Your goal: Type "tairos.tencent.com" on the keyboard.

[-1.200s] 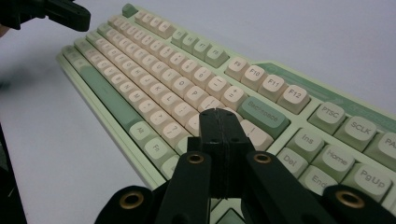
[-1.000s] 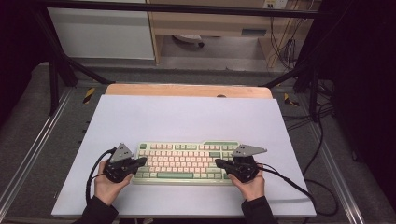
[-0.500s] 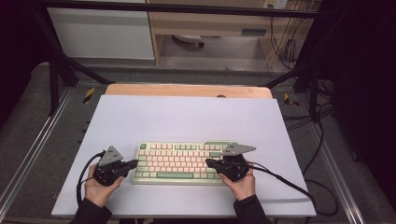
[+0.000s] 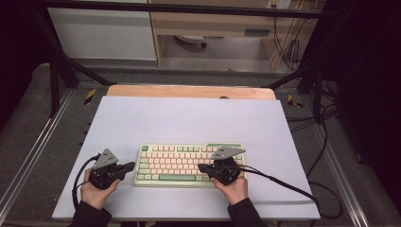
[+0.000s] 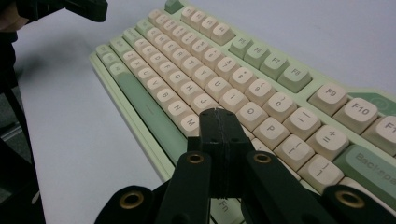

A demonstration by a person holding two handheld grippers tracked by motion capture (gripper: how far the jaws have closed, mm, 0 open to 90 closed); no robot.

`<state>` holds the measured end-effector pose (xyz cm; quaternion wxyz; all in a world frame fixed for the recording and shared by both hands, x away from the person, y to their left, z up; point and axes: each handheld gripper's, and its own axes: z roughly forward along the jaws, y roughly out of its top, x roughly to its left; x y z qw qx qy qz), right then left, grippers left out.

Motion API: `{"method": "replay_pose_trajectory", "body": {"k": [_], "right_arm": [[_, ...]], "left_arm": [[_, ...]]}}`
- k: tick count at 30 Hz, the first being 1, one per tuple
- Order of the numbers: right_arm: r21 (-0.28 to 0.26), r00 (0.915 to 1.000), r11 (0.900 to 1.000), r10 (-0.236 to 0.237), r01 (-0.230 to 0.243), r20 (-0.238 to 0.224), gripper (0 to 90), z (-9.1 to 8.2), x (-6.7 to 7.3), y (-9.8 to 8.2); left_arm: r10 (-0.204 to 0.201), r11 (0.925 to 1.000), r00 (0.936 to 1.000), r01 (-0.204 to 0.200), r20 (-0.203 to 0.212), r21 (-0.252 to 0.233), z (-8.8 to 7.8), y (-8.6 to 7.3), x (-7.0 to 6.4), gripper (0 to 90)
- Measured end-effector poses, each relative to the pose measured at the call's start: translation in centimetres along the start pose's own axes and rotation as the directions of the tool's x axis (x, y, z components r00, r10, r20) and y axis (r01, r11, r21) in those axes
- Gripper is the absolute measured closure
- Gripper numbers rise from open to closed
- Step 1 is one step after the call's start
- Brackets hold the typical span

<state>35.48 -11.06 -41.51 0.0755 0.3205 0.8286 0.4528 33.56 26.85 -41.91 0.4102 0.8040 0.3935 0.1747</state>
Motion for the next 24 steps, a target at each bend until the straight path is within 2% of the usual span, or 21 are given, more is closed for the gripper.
{"method": "replay_pose_trajectory", "body": {"k": [13, 22, 24], "right_arm": [[0.056, 0.9998, 0.998, -0.009, 0.008, 0.02, 90.0, 1.4, -0.1, -0.7], [0.066, 0.9995, 0.998, -0.017, 0.015, 0.028, 90.0, 1.6, -0.2, -1.0], [0.071, 0.9989, 0.997, -0.032, 0.029, 0.035, 90.0, 1.8, -0.3, -1.2]], "left_arm": [[-0.001, 1.0, 1.0, 0.001, 0.002, 0.009, 0.3, -0.2, 0.0, 89.2], [0.0, 0.9999, 1.0, 0.0, 0.004, 0.01, 0.3, -0.2, 0.0, 89.2], [-0.001, 0.9999, 1.0, 0.001, 0.003, 0.01, 0.3, -0.2, 0.0, 89.2]]}}
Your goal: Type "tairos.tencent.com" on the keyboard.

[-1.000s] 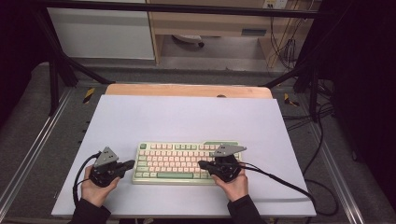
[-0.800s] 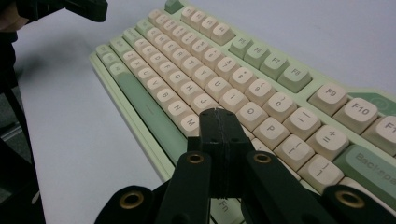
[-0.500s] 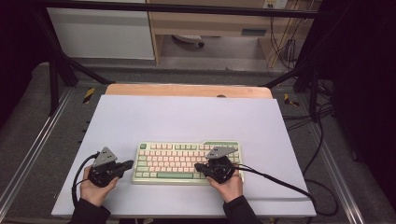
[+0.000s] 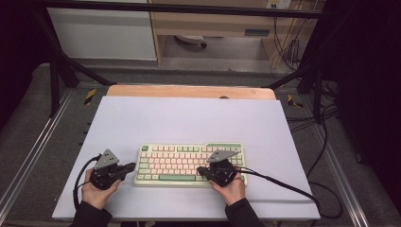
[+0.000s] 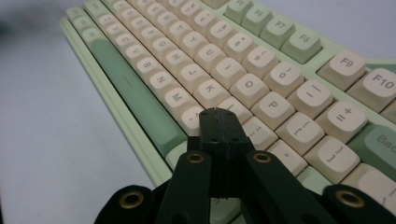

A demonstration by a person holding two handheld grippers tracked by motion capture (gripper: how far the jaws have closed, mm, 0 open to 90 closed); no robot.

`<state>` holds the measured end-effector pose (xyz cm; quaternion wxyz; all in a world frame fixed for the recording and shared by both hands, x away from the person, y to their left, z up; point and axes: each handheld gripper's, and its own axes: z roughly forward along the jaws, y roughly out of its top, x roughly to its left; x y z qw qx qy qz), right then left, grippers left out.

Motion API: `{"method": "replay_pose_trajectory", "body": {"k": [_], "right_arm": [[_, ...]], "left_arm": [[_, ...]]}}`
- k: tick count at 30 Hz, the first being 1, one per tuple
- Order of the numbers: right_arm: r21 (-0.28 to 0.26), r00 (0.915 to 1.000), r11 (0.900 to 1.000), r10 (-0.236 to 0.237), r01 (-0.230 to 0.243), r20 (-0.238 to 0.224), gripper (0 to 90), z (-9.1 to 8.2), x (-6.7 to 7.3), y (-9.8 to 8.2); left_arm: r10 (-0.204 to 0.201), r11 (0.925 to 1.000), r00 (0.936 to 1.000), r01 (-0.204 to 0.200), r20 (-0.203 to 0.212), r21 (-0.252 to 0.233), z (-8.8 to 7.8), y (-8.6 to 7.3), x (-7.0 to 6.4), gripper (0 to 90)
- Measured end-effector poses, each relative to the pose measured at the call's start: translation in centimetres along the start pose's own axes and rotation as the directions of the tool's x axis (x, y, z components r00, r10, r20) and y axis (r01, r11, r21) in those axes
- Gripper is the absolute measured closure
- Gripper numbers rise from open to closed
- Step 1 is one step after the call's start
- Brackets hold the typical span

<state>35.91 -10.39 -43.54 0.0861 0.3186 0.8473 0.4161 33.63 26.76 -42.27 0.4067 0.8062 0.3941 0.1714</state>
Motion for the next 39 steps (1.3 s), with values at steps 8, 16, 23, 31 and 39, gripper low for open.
{"method": "replay_pose_trajectory", "body": {"k": [8, 16, 23, 31, 39], "right_arm": [[-0.022, 1.0, 1.0, 0.001, -0.001, 0.002, 90.0, -0.7, 0.0, 0.4], [-0.051, 0.9998, 0.999, 0.005, -0.004, 0.018, 90.0, -2.2, -0.5, 0.7], [-0.068, 0.999, 0.997, 0.032, -0.029, 0.031, 90.0, -3.4, -1.5, 0.1], [-0.078, 0.9973, 0.995, 0.058, -0.055, 0.045, 90.0, -4.7, -2.6, -1.0], [-0.081, 0.9962, 0.995, 0.065, -0.06, 0.058, 90.0, -5.6, -3.2, -1.9]], "left_arm": [[-0.001, 1.0, 1.0, 0.001, 0.001, -0.003, -0.1, 0.0, 0.0, 89.2], [0.0, 0.9999, 1.0, 0.0, 0.007, -0.011, -0.1, 0.3, -0.4, 89.2], [0.011, 0.9999, 0.9999, -0.011, 0.012, -0.007, 0.2, 0.9, -0.9, 89.2], [0.028, 0.9996, 0.9993, -0.028, 0.025, -0.001, 0.9, 1.6, -1.8, 89.2], [0.043, 0.9991, 0.9984, -0.043, 0.038, 0.005, 1.5, 2.2, -2.5, 89.1]]}}
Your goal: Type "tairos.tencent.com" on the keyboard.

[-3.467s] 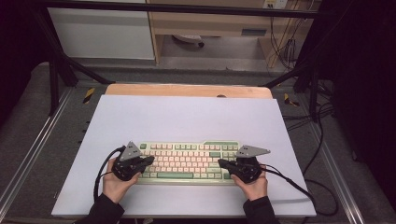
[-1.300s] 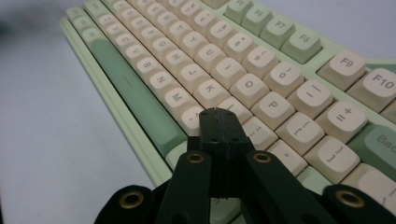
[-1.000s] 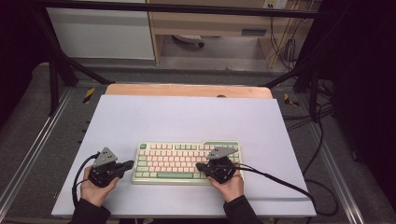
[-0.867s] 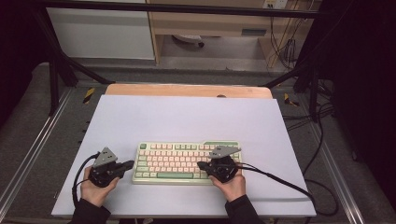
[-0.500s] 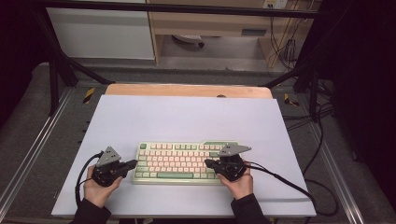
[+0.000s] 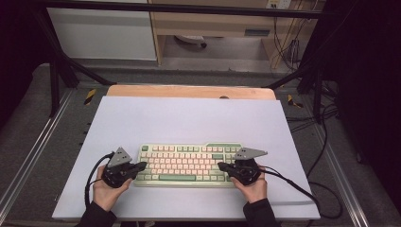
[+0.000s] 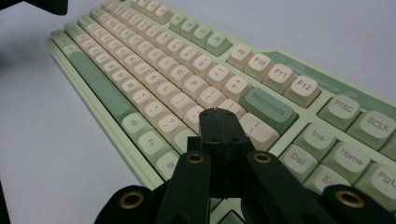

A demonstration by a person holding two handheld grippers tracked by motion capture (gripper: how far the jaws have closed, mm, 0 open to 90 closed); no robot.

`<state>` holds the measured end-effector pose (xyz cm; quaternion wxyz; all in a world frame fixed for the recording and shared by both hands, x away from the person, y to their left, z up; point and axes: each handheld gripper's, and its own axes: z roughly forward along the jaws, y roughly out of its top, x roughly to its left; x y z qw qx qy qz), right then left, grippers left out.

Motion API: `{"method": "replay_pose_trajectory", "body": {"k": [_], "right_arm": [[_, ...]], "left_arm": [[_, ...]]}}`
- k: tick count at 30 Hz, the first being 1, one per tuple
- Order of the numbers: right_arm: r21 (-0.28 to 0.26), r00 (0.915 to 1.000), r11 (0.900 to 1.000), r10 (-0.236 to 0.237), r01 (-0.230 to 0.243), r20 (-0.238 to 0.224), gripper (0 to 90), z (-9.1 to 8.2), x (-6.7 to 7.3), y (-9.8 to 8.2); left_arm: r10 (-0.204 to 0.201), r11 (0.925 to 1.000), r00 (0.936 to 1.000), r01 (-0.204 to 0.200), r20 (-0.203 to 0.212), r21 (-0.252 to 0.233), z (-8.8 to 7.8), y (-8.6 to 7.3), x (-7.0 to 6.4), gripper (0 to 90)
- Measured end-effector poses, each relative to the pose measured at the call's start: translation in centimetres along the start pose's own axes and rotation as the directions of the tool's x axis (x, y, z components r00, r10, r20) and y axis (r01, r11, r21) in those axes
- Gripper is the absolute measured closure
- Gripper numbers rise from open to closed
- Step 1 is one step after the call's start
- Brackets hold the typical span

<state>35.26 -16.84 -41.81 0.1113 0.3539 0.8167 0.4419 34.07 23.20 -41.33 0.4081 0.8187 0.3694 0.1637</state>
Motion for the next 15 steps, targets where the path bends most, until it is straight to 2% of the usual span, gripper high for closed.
{"method": "replay_pose_trajectory", "body": {"k": [15], "right_arm": [[0.0, 1.0, 1.0, -0.002, 0.002, 0.006, 90.0, -0.6, -0.1, -0.6]], "left_arm": [[0.033, 0.9995, 0.9991, -0.033, 0.026, 0.0, 1.9, 2.2, -1.5, 89.2]]}}
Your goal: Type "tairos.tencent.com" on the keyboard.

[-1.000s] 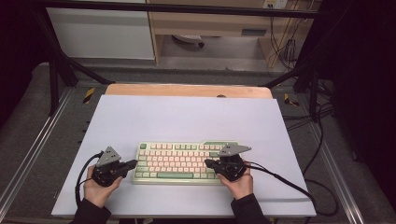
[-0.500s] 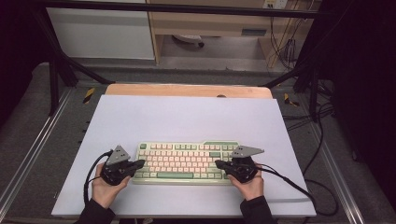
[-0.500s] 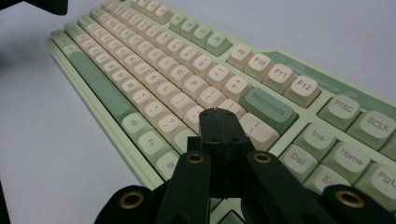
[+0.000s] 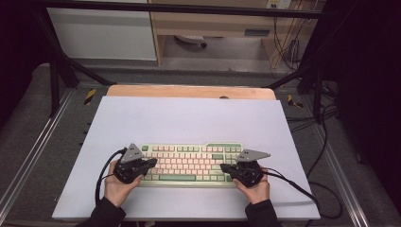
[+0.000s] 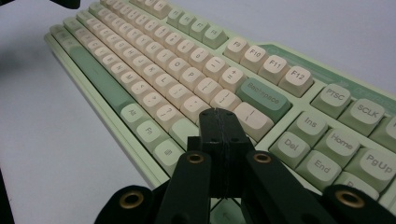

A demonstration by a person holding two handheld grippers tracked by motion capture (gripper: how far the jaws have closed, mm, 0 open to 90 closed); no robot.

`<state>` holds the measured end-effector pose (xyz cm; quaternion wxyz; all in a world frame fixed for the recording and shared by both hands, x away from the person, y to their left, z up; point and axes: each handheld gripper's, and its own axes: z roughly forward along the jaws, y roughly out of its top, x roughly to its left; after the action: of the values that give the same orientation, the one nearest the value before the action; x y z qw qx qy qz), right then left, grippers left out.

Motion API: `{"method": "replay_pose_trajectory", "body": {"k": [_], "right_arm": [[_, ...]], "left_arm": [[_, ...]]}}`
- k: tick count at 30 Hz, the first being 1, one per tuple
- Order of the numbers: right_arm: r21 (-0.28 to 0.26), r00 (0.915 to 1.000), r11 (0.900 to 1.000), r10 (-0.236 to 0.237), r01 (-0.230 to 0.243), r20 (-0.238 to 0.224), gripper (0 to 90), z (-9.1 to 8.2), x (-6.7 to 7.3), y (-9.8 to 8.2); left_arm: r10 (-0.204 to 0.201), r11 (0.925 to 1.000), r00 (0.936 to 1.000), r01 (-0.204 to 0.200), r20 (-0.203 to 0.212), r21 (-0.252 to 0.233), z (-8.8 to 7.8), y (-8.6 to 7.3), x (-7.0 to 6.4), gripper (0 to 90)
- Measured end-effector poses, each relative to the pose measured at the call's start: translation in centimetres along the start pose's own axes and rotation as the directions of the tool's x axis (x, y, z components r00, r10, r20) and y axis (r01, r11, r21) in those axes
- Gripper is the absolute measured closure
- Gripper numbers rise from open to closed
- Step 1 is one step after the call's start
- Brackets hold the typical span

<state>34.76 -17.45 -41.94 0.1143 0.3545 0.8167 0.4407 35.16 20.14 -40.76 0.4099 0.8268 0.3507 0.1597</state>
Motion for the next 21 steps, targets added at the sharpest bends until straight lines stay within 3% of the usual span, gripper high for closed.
{"method": "replay_pose_trajectory", "body": {"k": [21], "right_arm": [[-0.002, 1.0, 1.0, 0.0, 0.0, 0.002, 90.0, -0.2, -0.1, -0.2]], "left_arm": [[0.017, 0.9996, 0.9998, -0.017, 0.003, 0.021, 2.7, 1.8, -0.9, 89.2]]}}
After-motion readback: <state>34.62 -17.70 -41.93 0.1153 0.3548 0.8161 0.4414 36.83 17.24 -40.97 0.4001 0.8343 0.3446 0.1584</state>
